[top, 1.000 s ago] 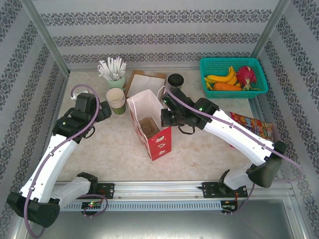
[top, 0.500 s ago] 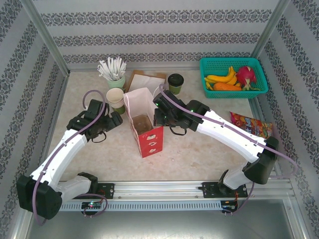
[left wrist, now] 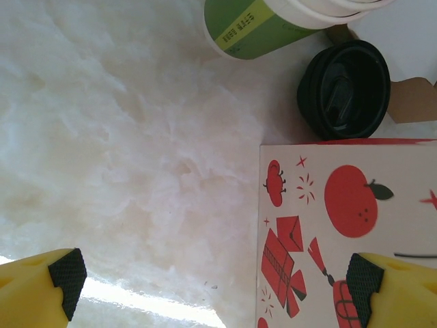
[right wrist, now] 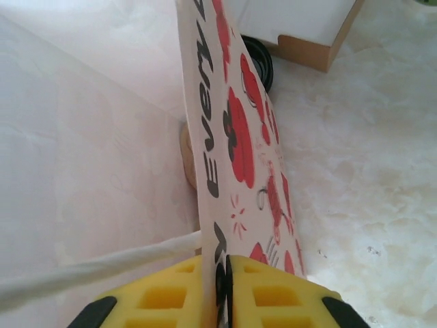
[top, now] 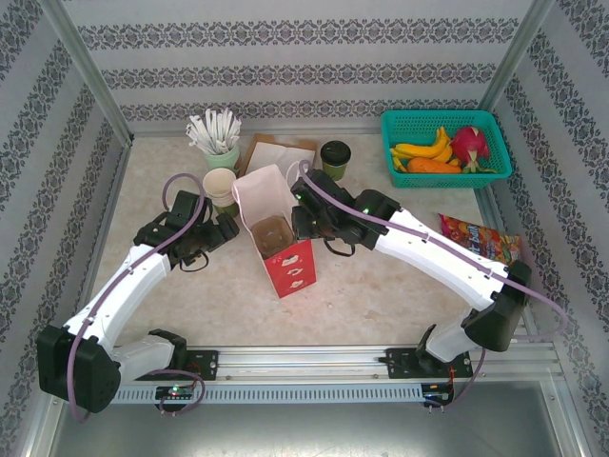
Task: Pack the takeout coffee
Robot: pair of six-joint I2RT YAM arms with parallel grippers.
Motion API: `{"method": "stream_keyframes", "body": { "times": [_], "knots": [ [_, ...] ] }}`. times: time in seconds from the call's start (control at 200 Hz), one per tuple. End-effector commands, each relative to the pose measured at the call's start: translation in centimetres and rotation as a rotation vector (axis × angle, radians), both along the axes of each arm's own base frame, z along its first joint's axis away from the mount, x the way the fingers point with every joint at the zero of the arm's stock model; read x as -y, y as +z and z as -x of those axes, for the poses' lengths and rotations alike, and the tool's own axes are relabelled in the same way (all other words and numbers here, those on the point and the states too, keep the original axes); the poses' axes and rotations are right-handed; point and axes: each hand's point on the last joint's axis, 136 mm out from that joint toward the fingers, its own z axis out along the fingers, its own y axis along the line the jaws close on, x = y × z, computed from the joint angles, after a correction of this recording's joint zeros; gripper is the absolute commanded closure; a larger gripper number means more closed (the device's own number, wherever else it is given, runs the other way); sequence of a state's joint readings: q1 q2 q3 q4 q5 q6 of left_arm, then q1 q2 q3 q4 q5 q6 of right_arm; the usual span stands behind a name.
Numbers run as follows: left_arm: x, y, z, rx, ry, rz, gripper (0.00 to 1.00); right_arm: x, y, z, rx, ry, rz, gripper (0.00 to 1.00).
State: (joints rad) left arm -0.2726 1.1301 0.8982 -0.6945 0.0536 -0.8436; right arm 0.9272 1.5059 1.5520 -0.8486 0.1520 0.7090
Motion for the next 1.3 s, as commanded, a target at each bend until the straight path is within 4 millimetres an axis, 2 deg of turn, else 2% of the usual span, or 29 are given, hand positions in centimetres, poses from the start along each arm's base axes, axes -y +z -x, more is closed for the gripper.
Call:
{"method": "stream_keyframes", "body": {
  "times": [0.0,0.175,0.26,0.295,0.305,0.32,0.335,0.455,0.595,0.699,0.784,0.924,1.064,1.169,1.229,1.299],
  "knots": [
    [0.0,0.2,-0.2,0.007,0.023,0.024,0.00,0.4,1.6,-0.3,0.064,0.032,0.035,0.75],
    [-0.3,0.6,-0.4,0.020,0.031,0.008,0.00,0.8,3.3,0.7,0.108,0.133,0.043,0.38],
    [-0.8,1.0,-0.5,0.041,0.034,-0.016,0.00,1.5,4.8,1.0,0.171,0.165,0.047,0.30],
    [-1.0,1.2,-0.6,0.051,0.033,-0.029,0.00,2.1,5.5,0.9,0.207,0.162,0.050,0.22],
    [-1.0,1.2,-0.5,0.052,0.030,-0.033,0.00,2.2,5.7,0.9,0.217,0.159,0.050,0.18],
    [-1.1,1.3,-0.6,0.059,0.027,-0.037,0.00,2.4,6.0,0.9,0.232,0.157,0.049,0.05],
    [-1.1,1.5,-0.6,0.066,0.026,-0.042,0.00,2.6,6.2,0.9,0.246,0.157,0.050,0.02],
    [-1.5,2.7,-0.9,0.115,0.010,-0.073,0.00,3.9,8.6,1.0,0.344,0.160,0.037,0.02],
    [-2.1,3.9,-1.1,0.168,-0.003,-0.118,0.00,5.7,10.3,0.8,0.436,0.130,0.062,0.02],
    [-2.3,4.5,-1.4,0.178,0.007,-0.128,0.00,7.2,10.9,0.1,0.488,0.064,0.084,0.02],
    [-2.5,4.6,-1.6,0.182,0.033,-0.127,0.01,8.8,10.6,-1.0,0.490,-0.015,0.110,0.02],
    [-3.1,4.7,-2.0,0.193,0.082,-0.133,0.00,9.7,9.0,-2.8,0.475,-0.054,0.066,0.02],
    [-3.4,4.4,-2.6,0.194,0.118,-0.138,0.00,12.3,7.5,-6.5,0.513,-0.265,0.067,0.02],
    [-3.3,4.2,-3.1,0.179,0.129,-0.143,0.00,14.1,4.1,-9.7,0.357,-0.381,-0.079,0.02],
    [-3.1,4.1,-3.4,0.171,0.120,-0.140,0.00,14.6,1.9,-11.4,0.248,-0.388,-0.156,0.02],
    [-2.3,4.0,-4.0,0.180,0.079,-0.124,0.00,14.6,-0.5,-13.5,0.174,-0.348,-0.156,0.02]
  ]
}}
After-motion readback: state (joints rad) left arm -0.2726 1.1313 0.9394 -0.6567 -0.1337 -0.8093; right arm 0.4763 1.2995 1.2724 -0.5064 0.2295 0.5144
